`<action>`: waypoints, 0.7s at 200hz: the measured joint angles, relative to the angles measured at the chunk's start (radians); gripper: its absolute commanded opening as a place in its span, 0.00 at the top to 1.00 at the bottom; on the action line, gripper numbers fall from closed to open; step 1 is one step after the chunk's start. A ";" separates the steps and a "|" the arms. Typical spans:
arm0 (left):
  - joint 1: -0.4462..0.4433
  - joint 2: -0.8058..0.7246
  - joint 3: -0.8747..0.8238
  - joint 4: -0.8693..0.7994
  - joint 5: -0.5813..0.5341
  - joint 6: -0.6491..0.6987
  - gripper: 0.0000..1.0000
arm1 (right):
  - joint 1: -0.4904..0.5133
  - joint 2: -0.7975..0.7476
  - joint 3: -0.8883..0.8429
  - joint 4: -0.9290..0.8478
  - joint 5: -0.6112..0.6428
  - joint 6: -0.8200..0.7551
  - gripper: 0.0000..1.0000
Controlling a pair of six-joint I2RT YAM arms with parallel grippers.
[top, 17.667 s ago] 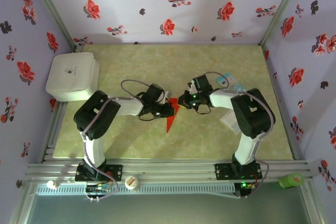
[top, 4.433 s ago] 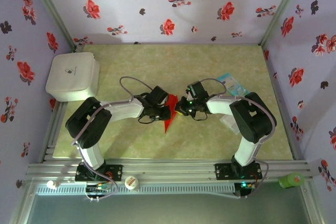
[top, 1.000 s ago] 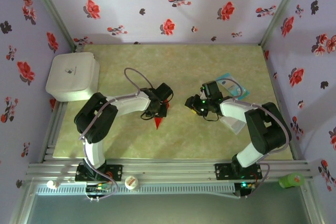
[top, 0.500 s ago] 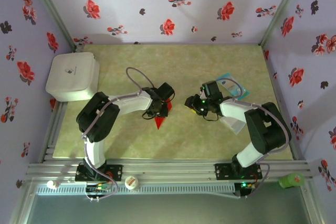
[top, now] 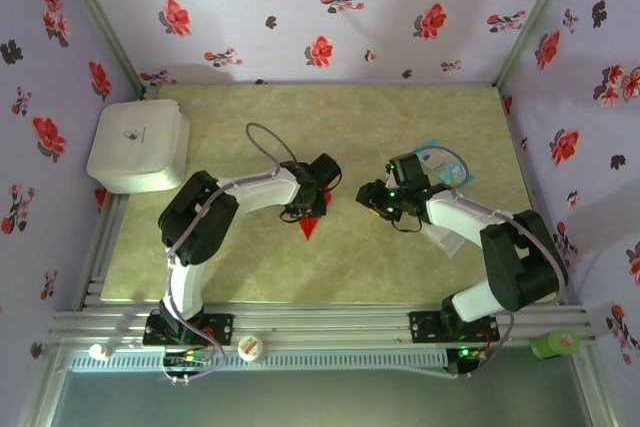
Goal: Fold a paper plane with a square sheet of paper (pick it up from the middle)
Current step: Move the paper plane to the top-center of the table.
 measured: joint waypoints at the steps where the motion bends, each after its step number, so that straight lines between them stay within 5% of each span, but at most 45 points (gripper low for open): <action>1: 0.000 0.000 0.001 -0.001 0.000 -0.001 0.71 | 0.000 0.000 0.000 -0.001 0.000 0.000 0.57; 140: -0.011 0.034 0.058 -0.043 -0.051 -0.042 0.68 | -0.021 -0.060 0.000 -0.058 0.012 -0.029 0.54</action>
